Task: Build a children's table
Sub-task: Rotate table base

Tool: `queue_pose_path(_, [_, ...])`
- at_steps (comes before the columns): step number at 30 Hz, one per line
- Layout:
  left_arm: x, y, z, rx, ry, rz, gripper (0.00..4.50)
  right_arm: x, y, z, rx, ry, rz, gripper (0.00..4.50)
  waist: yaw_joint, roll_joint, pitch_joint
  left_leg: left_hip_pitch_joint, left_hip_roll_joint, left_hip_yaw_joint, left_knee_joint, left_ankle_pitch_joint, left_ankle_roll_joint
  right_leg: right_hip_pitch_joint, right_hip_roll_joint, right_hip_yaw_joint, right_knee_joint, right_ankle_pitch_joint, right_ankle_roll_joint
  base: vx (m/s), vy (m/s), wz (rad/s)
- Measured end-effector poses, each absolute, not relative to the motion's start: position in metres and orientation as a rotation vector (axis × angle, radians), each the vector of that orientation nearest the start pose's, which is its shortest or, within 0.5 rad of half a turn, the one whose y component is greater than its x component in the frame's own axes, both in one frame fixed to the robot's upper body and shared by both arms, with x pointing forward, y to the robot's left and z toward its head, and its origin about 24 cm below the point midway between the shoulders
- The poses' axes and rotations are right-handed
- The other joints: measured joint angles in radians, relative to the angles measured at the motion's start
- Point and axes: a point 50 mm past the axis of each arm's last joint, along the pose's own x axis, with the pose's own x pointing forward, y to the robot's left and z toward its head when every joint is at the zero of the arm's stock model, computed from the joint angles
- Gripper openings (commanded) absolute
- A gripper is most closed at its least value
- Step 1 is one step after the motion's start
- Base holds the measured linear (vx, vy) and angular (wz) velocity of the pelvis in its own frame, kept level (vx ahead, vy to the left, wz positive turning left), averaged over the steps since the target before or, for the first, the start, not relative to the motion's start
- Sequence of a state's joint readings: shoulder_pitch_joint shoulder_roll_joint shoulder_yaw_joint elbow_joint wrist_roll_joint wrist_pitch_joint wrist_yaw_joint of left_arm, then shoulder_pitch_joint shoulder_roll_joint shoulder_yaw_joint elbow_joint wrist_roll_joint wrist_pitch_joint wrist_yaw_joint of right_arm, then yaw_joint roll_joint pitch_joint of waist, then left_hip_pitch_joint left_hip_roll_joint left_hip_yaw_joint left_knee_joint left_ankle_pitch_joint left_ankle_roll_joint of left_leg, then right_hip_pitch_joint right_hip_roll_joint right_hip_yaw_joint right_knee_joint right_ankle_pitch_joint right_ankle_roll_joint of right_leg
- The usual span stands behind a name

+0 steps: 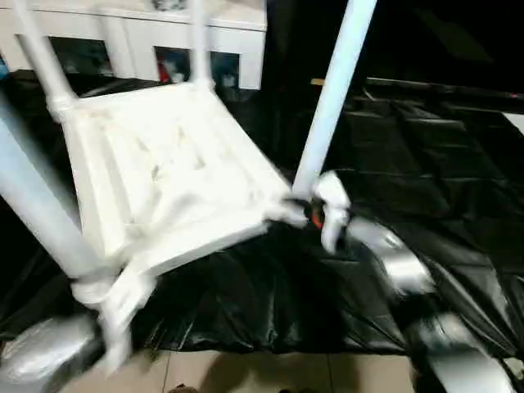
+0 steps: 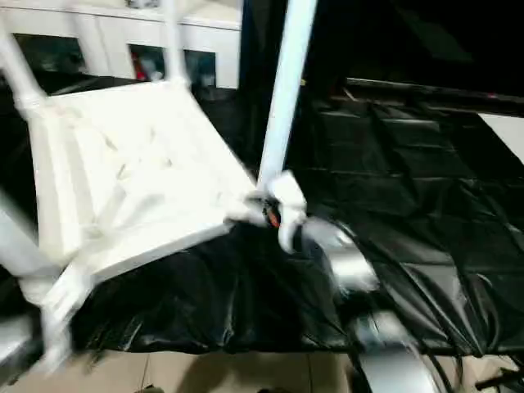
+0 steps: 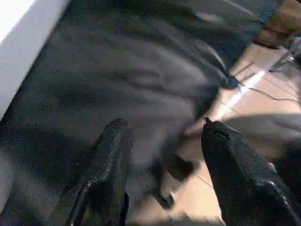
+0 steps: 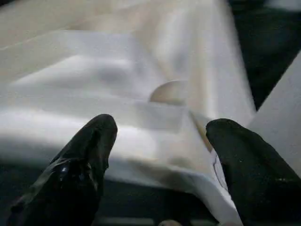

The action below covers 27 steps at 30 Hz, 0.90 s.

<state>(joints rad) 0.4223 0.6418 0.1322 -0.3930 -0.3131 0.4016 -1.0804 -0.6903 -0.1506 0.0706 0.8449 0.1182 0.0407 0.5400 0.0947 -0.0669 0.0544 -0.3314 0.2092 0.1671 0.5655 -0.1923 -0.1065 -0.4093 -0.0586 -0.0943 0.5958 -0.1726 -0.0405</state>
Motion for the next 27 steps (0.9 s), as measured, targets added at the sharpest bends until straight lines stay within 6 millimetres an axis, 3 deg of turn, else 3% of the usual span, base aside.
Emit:
queue_pose_path(3, [0.131,0.24,0.055,0.092,0.591,-1.001,3.09,0.368,-0.136,0.052,-0.072,0.239,0.465,3.62,0.006,-0.002,-0.001,-0.001,0.0,0.001,0.0,0.0,0.0,0.001,0.0,0.002,0.0,-0.002,0.003,0.0,0.0,0.0])
queue_pose_path(7, [0.126,0.257,0.066,0.117,0.581,-0.978,3.38,0.371,-0.148,0.051,-0.065,0.228,0.366,3.62,-0.004,-0.004,-0.002,-0.001,0.0,0.002,0.0,0.0,0.0,0.001,0.0,0.003,0.001,-0.002,0.003,0.0,0.0,0.0])
queue_pose_path(10, [0.138,0.268,0.079,0.16,0.481,-0.922,3.58,0.37,-0.147,0.049,-0.063,0.225,0.368,3.62,-0.007,-0.009,0.0,-0.002,0.0,0.002,0.0,0.0,0.0,0.001,0.001,0.004,0.005,-0.003,0.004,0.0,0.0,0.0])
queue_pose_path(13, [0.169,0.27,0.102,0.175,0.261,-0.838,3.85,0.366,-0.145,0.043,-0.062,0.23,0.378,3.62,-0.001,-0.019,0.0,0.0,0.001,0.001,0.002,0.0,0.0,0.001,0.001,0.004,0.008,-0.003,0.003,0.0,0.0,0.0])
queue_pose_path(16, [0.186,0.261,0.118,0.164,0.123,-0.837,4.09,0.359,-0.14,0.031,-0.077,0.264,0.394,3.62,-0.006,-0.024,-0.002,-0.001,0.0,0.002,0.007,0.0,0.0,0.002,0.0,0.009,0.014,-0.003,-0.001,0.0,0.0,0.0])
queue_pose_path(21, [0.208,0.225,0.113,0.079,0.035,-0.964,4.4,0.35,-0.136,0.015,-0.07,0.304,0.381,3.62,-0.006,-0.025,-0.002,-0.001,0.0,0.002,0.011,0.0,-0.001,0.001,0.001,0.012,0.019,-0.004,0.003,0.0,0.0,0.0])
queue_pose_path(27, [0.233,0.187,0.109,0.029,0.004,-1.103,4.4,0.349,-0.135,0.009,-0.086,0.332,0.315,3.62,-0.006,-0.025,-0.002,0.0,0.0,0.002,0.013,0.001,-0.001,0.001,0.001,0.012,0.023,-0.004,0.003,0.0,0.0,0.0])
